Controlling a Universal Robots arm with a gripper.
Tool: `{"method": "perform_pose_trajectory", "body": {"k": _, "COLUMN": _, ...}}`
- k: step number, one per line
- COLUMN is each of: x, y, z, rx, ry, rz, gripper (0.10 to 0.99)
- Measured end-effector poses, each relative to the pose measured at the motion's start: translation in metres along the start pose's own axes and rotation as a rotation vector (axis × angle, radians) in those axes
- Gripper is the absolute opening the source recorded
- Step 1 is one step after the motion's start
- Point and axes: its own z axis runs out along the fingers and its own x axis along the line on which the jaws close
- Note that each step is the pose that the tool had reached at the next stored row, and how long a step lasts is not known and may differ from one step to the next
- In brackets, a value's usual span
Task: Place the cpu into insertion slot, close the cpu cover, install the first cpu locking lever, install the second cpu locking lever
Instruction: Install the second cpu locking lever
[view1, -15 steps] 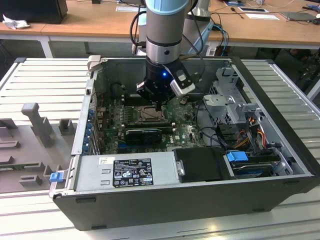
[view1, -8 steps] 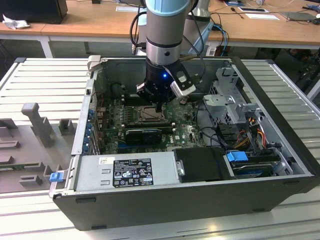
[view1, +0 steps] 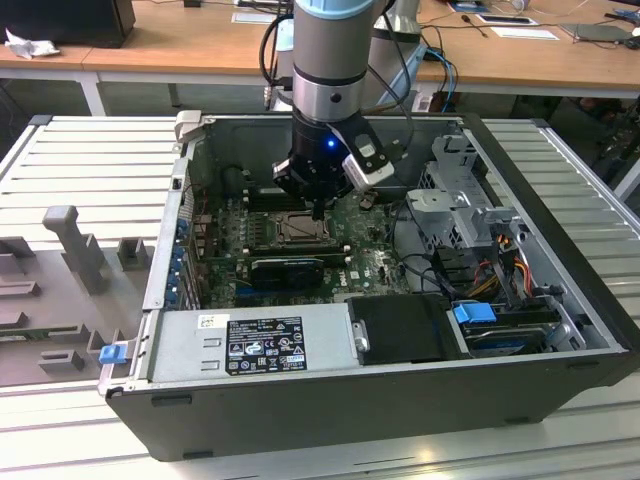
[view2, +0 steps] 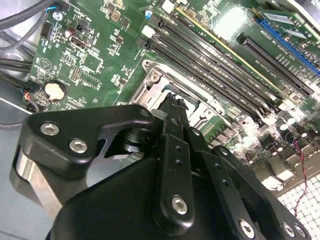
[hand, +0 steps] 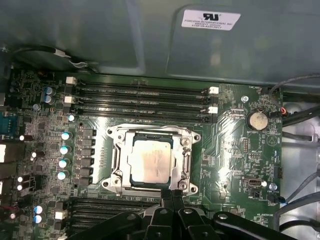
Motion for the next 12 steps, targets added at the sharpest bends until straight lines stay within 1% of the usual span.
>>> {"method": "perform_pose_trajectory", "body": {"k": 2, "x": 0.0002, "y": -0.0018, "z": 0.0012, "rx": -0.002, "ry": 0.0025, "rz": 0.000, "gripper": 0.106}}
{"method": "perform_pose_trajectory", "body": {"k": 3, "x": 0.0002, "y": -0.0028, "z": 0.0017, "rx": -0.006, "ry": 0.0044, "rz": 0.000, "gripper": 0.106}}
{"method": "perform_pose_trajectory", "body": {"k": 4, "x": 0.0002, "y": -0.0033, "z": 0.0020, "rx": -0.010, "ry": 0.0056, "rz": 0.001, "gripper": 0.106}}
{"method": "perform_pose_trajectory", "body": {"k": 5, "x": 0.0004, "y": -0.0046, "z": 0.0027, "rx": -0.019, "ry": 0.0065, "rz": 0.001, "gripper": 0.106}}
{"method": "perform_pose_trajectory", "body": {"k": 6, "x": 0.0004, "y": -0.0057, "z": 0.0034, "rx": -0.024, "ry": 0.0065, "rz": 0.001, "gripper": 0.106}}
{"method": "perform_pose_trajectory", "body": {"k": 7, "x": 0.0008, "y": -0.0089, "z": 0.0055, "rx": -0.032, "ry": 0.0061, "rz": 0.001, "gripper": 0.106}}
{"method": "perform_pose_trajectory", "body": {"k": 8, "x": 0.0011, "y": -0.0105, "z": 0.0069, "rx": -0.034, "ry": 0.0066, "rz": 0.001, "gripper": 0.106}}
{"method": "perform_pose_trajectory", "body": {"k": 12, "x": 0.0030, "y": -0.0146, "z": 0.0089, "rx": -0.034, "ry": 0.0074, "rz": 0.002, "gripper": 0.106}}
